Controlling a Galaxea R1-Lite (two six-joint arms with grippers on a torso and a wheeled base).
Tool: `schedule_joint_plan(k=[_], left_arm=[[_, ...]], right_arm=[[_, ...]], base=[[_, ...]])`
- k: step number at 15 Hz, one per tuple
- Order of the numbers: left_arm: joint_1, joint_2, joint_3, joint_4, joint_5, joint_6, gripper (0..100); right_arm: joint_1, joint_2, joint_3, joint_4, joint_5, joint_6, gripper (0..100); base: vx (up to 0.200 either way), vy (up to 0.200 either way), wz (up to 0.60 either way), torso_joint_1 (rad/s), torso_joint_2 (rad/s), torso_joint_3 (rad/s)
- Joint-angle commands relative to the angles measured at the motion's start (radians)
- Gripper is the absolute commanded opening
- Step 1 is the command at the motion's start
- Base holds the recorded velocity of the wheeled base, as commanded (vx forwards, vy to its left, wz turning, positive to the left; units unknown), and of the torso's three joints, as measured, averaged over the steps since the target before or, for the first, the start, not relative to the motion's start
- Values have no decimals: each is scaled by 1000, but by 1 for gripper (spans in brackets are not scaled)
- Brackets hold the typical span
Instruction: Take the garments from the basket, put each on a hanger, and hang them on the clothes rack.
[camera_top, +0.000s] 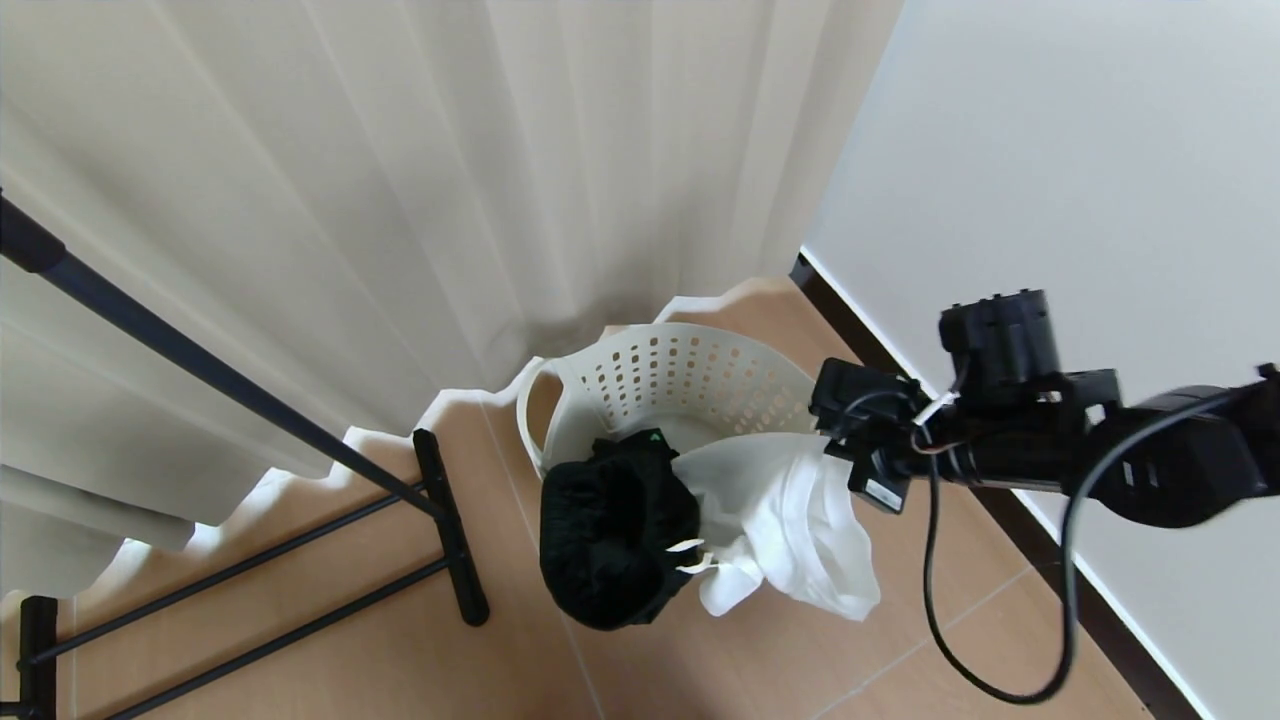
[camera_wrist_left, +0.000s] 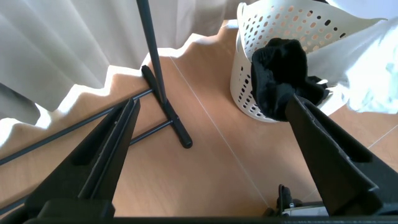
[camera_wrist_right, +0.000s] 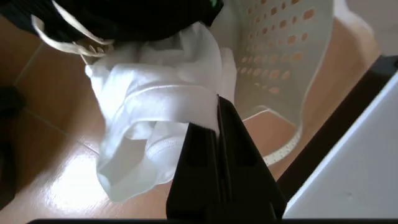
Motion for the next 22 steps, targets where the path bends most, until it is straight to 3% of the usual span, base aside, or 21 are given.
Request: schedule_joint_plan(k=[1, 2, 3, 6, 13, 22], left_arm=[[0, 1, 0, -1, 0, 0, 100], [0, 1, 0, -1, 0, 1, 100], [0, 1, 0, -1, 0, 0, 100], [0, 1, 0, -1, -1, 0, 100], [0, 1, -2, 4, -3, 1, 100], [0, 1, -2, 4, -3, 3, 100]], right_arm=[[81, -284, 216, -123, -8, 21, 0], [174, -463, 311, -159, -72, 25, 0], [211, -534, 337, -161, -95, 27, 0], [248, -661, 431, -161, -117, 19, 0], [226, -635, 414, -161, -137, 21, 0], [189, -612, 419, -164, -127, 25, 0]], base=[[0, 0, 0, 0, 0, 0], [0, 0, 0, 0, 0, 0], [0, 0, 0, 0, 0, 0], [0, 0, 0, 0, 0, 0], [0, 0, 0, 0, 0, 9], [0, 0, 0, 0, 3, 181]])
